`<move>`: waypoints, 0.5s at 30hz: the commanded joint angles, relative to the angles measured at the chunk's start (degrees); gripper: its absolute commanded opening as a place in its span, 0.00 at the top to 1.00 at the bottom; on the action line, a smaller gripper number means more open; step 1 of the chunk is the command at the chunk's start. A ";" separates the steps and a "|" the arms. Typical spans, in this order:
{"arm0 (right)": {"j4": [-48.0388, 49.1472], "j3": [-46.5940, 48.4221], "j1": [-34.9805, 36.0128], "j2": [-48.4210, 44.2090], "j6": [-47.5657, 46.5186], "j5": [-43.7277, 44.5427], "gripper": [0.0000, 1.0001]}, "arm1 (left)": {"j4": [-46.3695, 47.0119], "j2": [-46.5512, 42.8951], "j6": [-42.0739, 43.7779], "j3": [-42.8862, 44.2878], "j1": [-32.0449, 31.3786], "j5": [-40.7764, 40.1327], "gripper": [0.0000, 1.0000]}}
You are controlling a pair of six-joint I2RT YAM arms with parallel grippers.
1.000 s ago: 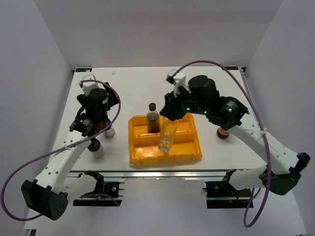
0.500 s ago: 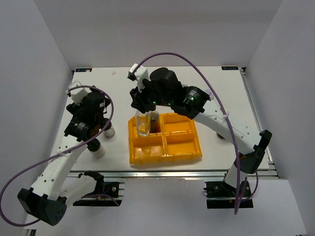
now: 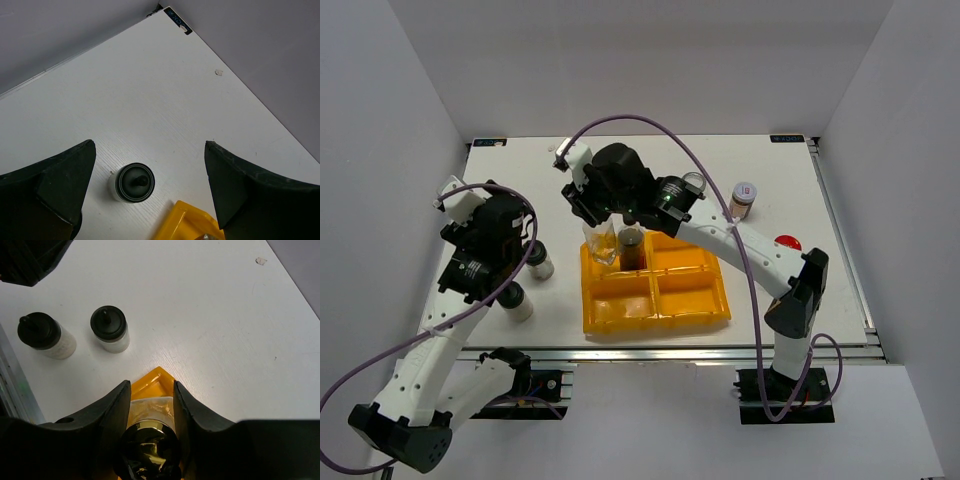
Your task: Organize the condiment bottles
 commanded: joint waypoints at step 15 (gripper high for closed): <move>18.53 -15.73 -0.97 -3.78 1.46 5.14 0.99 | -5.51 3.25 -6.22 1.12 0.20 2.34 0.02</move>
